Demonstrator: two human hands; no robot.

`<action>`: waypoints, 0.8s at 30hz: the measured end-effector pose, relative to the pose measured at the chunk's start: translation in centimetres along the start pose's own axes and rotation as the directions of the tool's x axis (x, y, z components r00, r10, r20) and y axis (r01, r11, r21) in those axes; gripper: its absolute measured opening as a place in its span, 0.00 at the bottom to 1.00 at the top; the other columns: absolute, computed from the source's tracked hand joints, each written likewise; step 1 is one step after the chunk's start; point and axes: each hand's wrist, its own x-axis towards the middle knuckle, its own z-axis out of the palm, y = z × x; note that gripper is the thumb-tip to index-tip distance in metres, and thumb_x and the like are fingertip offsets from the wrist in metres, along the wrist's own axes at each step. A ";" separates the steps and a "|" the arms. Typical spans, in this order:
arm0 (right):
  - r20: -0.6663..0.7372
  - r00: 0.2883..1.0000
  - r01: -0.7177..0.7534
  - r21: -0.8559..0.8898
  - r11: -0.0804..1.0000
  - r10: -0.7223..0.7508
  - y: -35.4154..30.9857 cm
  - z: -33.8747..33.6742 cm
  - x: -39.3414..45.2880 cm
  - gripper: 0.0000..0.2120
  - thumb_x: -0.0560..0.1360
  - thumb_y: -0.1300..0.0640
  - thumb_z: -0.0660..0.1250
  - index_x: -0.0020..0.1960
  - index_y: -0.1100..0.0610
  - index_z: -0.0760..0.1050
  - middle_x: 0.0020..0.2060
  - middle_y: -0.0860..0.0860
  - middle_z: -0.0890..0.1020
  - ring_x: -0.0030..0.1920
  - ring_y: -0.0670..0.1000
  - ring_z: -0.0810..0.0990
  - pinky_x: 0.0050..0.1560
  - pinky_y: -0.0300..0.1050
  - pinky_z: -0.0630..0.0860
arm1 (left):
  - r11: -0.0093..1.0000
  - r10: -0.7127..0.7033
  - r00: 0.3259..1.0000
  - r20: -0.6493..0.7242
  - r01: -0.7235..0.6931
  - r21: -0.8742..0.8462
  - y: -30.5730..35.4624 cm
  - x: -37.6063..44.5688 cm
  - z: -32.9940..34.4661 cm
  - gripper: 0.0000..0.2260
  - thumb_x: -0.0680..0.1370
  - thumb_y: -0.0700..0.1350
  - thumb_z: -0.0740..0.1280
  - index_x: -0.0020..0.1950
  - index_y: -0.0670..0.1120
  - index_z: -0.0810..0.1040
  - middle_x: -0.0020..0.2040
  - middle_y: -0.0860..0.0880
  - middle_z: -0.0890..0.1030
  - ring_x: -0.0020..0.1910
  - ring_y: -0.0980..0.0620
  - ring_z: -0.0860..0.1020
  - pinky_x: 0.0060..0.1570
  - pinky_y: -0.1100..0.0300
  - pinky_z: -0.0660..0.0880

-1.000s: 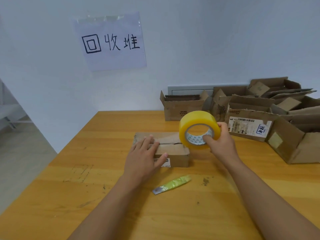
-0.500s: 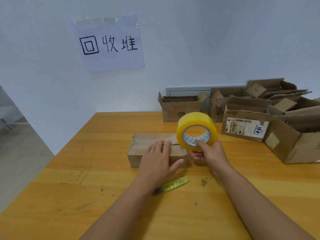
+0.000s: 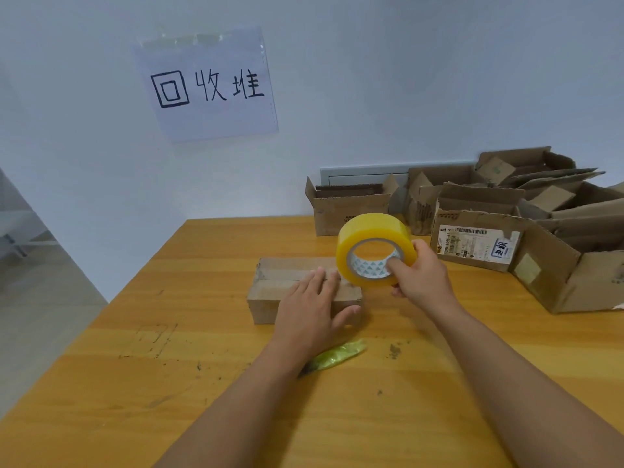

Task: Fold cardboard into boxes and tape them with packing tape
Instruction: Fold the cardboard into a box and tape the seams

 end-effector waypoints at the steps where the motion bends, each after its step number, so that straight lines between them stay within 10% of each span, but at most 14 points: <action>1: -0.023 1.000 0.010 -0.036 0.999 -0.011 0.1 -0.4 0.0 0.06 0.76 0.52 0.67 0.49 0.51 0.72 0.37 0.52 0.83 0.27 0.51 0.83 0.37 0.55 0.81 | 1.000 -0.003 1.000 0.010 0.003 -0.009 0.0 0.0 -0.1 0.37 0.78 0.72 0.46 0.81 0.51 0.56 0.80 0.46 0.60 0.79 0.48 0.58 0.75 0.54 0.56; 11: -0.046 0.998 -0.052 -0.060 0.997 0.049 3.3 -1.8 -0.5 0.08 0.74 0.49 0.68 0.48 0.42 0.69 0.41 0.50 0.83 0.35 0.57 0.84 0.37 0.62 0.81 | 0.999 0.034 0.997 -0.066 -0.033 0.019 0.5 0.0 -0.2 0.29 0.78 0.68 0.53 0.70 0.52 0.76 0.71 0.45 0.74 0.70 0.46 0.72 0.67 0.50 0.70; 24: 0.036 0.982 -0.186 0.102 0.977 0.183 3.5 0.6 -0.9 0.14 0.77 0.55 0.68 0.59 0.54 0.68 0.43 0.55 0.84 0.30 0.53 0.84 0.32 0.47 0.80 | 0.985 0.173 0.983 0.063 -0.174 0.007 -0.4 2.0 -0.3 0.29 0.84 0.59 0.47 0.81 0.46 0.55 0.81 0.47 0.57 0.80 0.51 0.55 0.77 0.57 0.49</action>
